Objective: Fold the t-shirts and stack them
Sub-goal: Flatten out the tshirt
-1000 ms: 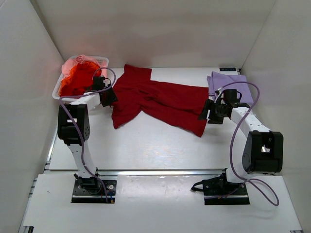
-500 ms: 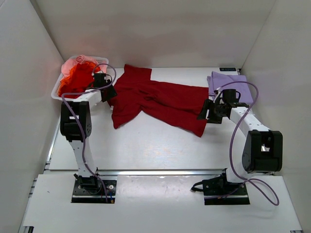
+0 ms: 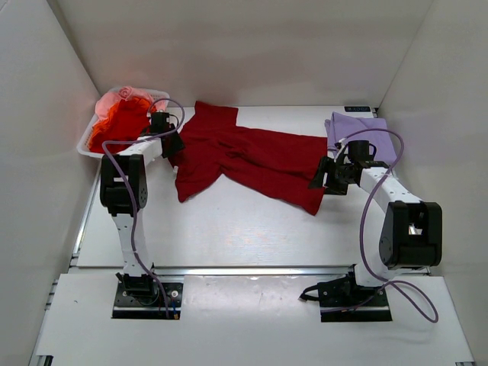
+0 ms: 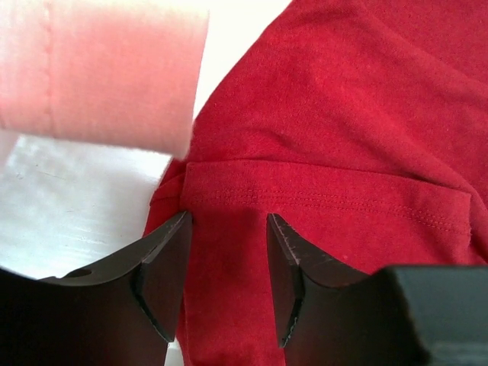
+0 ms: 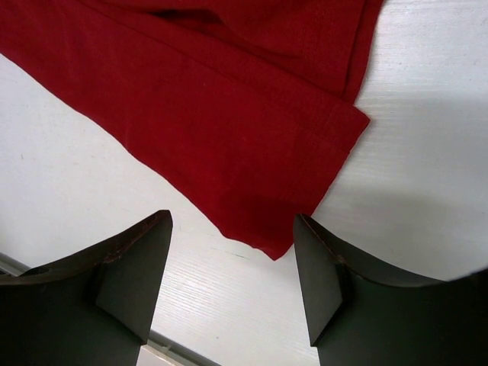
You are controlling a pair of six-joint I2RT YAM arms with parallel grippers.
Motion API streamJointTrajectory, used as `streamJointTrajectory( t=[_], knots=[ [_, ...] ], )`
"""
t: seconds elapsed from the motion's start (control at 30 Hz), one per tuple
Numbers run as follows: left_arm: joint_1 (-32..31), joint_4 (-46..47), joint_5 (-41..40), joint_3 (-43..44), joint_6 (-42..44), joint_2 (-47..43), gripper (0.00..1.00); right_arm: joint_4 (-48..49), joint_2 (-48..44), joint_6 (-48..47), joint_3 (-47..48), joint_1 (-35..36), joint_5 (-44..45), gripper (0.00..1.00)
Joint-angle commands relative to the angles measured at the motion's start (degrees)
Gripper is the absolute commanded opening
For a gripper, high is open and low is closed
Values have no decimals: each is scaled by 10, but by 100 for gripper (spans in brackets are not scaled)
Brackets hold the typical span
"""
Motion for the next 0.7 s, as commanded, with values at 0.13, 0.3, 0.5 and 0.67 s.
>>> streamJointTrajectory(
  t=[0.13,0.3,0.5,0.67],
  knots=[
    [-5,-60,-26,44,2,2,63,22,-5,-1,14,-6,-13,62],
    [-5,-53,-39,24,3,-14,65,20,-1,3,16,-6,-13,61],
    [-3,-65,-34,30,4,-3,63,19,-3,-1,16,-2,-16,62],
    [-6,-83,-27,48,3,14,59,18,-2,-4,18,-10,-15,62]
  ],
)
